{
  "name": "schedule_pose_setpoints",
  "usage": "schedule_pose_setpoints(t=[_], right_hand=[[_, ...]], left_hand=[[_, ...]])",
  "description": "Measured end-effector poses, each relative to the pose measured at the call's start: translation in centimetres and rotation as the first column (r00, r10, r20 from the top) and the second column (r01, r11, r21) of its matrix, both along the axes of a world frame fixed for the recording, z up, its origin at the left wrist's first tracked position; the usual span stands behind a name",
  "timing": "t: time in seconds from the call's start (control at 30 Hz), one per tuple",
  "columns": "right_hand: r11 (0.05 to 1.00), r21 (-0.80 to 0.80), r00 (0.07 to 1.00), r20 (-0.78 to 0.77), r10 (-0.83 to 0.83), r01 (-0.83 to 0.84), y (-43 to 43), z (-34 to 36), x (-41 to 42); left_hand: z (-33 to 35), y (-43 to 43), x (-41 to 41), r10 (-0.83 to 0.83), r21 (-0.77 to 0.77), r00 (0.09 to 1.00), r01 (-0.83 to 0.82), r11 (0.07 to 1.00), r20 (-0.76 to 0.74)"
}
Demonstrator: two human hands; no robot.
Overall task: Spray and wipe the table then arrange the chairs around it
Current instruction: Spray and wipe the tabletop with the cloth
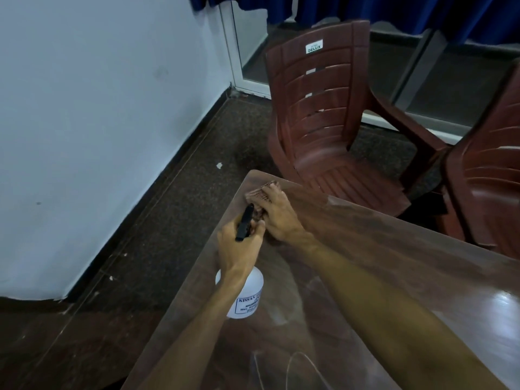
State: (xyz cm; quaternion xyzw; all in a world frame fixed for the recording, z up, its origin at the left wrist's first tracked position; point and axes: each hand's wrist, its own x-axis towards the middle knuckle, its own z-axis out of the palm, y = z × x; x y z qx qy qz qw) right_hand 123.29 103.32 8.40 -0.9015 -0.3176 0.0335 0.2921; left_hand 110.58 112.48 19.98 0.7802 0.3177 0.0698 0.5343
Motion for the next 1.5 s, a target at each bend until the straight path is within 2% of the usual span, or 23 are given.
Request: schedule_pose_setpoints(t=[0.1,0.13,0.27,0.33,0.43,0.47,0.57,0.6,0.7,0.73,0.83,0.87,0.93,1.0,1.03,1.13,1.17,1.2,1.27,1.3,1.33,1.43,1.5], right_hand=[[0.963,-0.042,0.957,-0.105,-0.269,0.266,0.7,0.6,3.2],[0.965,-0.064,0.961,-0.098,-0.259,0.254,1.5,0.9,3.5],[0.990,-0.062,0.990,-0.071,0.123,-0.127,4.4,0.6,1.6],[0.992,-0.093,0.994,-0.073,0.081,-0.088,3.6,1.1,2.2],[0.972,-0.083,0.965,-0.128,-0.229,0.220,1.9,2.0,4.1],[0.976,-0.097,0.971,-0.119,-0.207,0.196,1.7,2.5,3.6],[0.995,-0.094,0.999,-0.037,0.038,-0.042,-0.4,1.3,0.3],[0.996,-0.089,1.000,-0.030,0.001,-0.004,-2.1,0.9,-0.4],[0.942,-0.047,0.939,-0.068,-0.336,0.333,-6.8,0.9,-1.3],[0.929,-0.060,0.928,-0.056,-0.368,0.365,-7.5,1.2,-2.1],[0.989,-0.081,0.993,0.020,-0.119,0.120,-8.9,1.0,-5.1],[0.991,-0.089,0.995,0.037,-0.097,0.100,-10.3,1.0,-5.6],[0.952,-0.077,0.955,0.005,-0.295,0.295,-13.8,0.7,-5.1],[0.855,-0.060,0.854,-0.051,-0.518,0.516,-16.8,1.0,-5.6],[0.862,-0.065,0.862,-0.043,-0.506,0.503,-17.3,1.3,-6.4],[0.978,-0.084,0.982,0.027,-0.187,0.189,-18.9,1.1,-9.8],[0.977,-0.087,0.980,0.036,-0.194,0.197,-20.5,1.1,-10.5],[0.949,-0.071,0.951,0.021,-0.308,0.309,-22.1,1.1,-10.7],[0.770,-0.031,0.766,-0.075,-0.638,0.638,-25.9,1.6,-11.5],[0.697,-0.041,0.691,-0.095,-0.716,0.716,-27.1,1.8,-12.3],[0.692,-0.057,0.686,-0.092,-0.721,0.720,-27.8,2.1,-13.4],[0.844,-0.107,0.848,-0.018,-0.530,0.525,-29.4,1.6,-16.6],[0.796,-0.095,0.798,-0.027,-0.602,0.598,-31.6,1.6,-17.2]], left_hand=[[-0.1,1.3,0.3,0.013,0.019,0.999,-0.013,1.000,0.029],[-0.2,1.7,0.4,0.014,0.033,0.999,-0.015,0.999,0.035],[-0.5,2.5,0.6,0.011,0.060,1.000,-0.013,0.998,0.024],[-0.3,2.6,0.6,0.010,0.074,1.000,-0.012,0.997,0.017],[-0.2,2.3,0.3,0.024,0.082,1.000,-0.026,0.996,0.016],[-0.3,2.2,0.2,0.019,0.087,1.000,-0.020,0.996,0.008],[-0.3,1.5,0.1,-0.006,0.079,1.000,0.006,0.997,0.002],[-0.2,1.2,0.2,-0.010,0.070,1.000,0.010,0.997,-0.004],[0.4,0.3,0.2,-0.010,0.070,1.000,0.012,0.997,-0.024],[0.6,-0.2,0.2,-0.018,0.072,1.000,0.019,0.997,-0.018],[0.7,-1.9,0.4,-0.053,0.066,0.999,0.052,0.996,0.001],[0.7,-2.6,0.3,-0.059,0.060,0.998,0.059,0.996,0.004],[0.6,-3.5,0.1,-0.065,0.052,0.998,0.065,0.997,0.007],[0.8,-4.3,-0.4,-0.075,0.039,0.997,0.075,0.996,0.003],[0.9,-4.8,-0.7,-0.088,0.039,0.996,0.088,0.995,-0.003],[0.9,-6.9,-1.8,-0.130,0.039,0.991,0.132,0.991,-0.042],[0.8,-7.9,-2.2,-0.149,0.036,0.988,0.151,0.988,-0.050],[0.8,-8.6,-2.7,-0.165,0.039,0.984,0.168,0.985,-0.060],[0.7,-10.4,-3.5,-0.201,0.063,0.978,0.205,0.977,-0.060],[0.7,-11.2,-4.0,-0.215,0.074,0.975,0.219,0.973,-0.057],[0.8,-12.2,-4.4,-0.221,0.069,0.973,0.225,0.972,-0.059],[1.3,-14.8,-5.2,-0.238,0.041,0.969,0.241,0.970,-0.065],[1.5,-16.0,-5.1,-0.267,0.035,0.962,0.269,0.963,-0.052]])
